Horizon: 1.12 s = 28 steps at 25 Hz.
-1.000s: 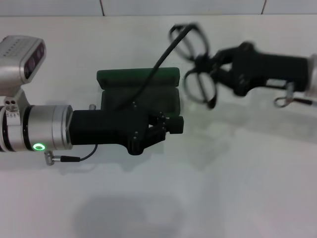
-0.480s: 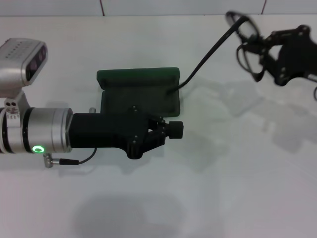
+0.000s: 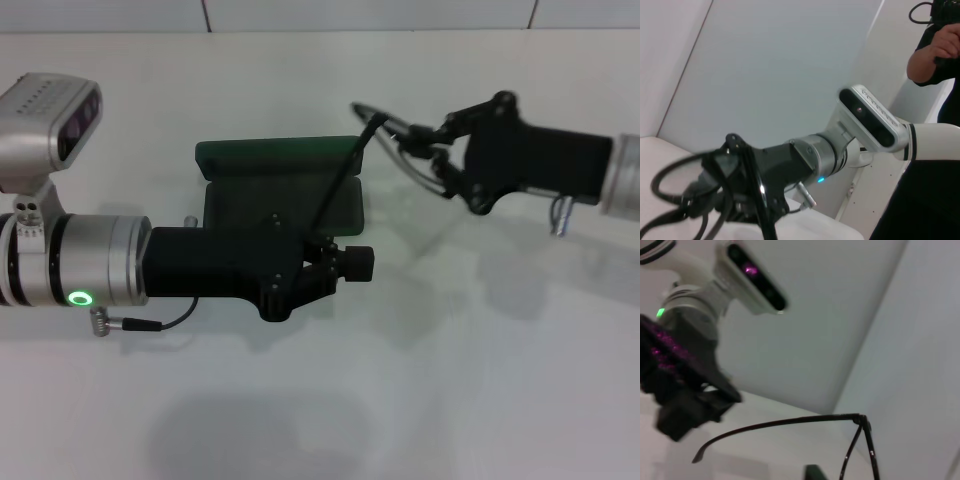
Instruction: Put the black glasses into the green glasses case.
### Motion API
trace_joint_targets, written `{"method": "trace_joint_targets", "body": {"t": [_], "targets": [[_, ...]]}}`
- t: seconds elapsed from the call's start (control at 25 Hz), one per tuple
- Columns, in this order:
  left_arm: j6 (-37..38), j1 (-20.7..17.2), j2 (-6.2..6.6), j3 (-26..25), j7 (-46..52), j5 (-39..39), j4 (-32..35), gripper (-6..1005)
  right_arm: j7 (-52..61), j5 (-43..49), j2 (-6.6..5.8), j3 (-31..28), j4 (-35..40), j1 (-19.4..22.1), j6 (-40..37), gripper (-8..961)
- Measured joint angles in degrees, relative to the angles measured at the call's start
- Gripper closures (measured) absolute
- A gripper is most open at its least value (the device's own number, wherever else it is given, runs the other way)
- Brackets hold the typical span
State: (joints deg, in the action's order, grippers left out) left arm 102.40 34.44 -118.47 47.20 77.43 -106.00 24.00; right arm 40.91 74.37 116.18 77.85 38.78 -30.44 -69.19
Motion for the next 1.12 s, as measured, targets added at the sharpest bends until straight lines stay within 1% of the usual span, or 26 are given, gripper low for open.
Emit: {"method": "trace_joint_targets", "body": {"t": [0.04, 0.08, 0.32, 0.68, 1.12], "targets": [[0.0, 0.0, 0.0, 0.0, 0.0, 0.0, 0.0, 999, -0.4, -0.8, 0.01, 2.7, 0.3, -0.3, 0.6, 893], [0.0, 0.0, 0.0, 0.0, 0.0, 0.0, 0.0, 999, -0.4, -1.0, 0.01, 3.8, 0.5, -0.5, 0.6, 893], [-0.3, 0.1, 0.0, 0.0, 0.0, 0.1, 0.1, 1000, -0.5, -2.6, 0.01, 6.6, 0.9, -0.8, -0.3, 893], [-0.7, 0.3, 0.0, 0.0, -0.2, 0.2, 0.1, 1000, 0.2, -5.6, 0.0, 8.1, 1.1, -1.3, -5.1, 893], [-0.9, 0.8, -0.09, 0.0, -0.3, 0.2, 0.1, 999, 1.4, -5.7, 0.01, 8.5, 1.0, -1.7, -9.6, 893]]}}
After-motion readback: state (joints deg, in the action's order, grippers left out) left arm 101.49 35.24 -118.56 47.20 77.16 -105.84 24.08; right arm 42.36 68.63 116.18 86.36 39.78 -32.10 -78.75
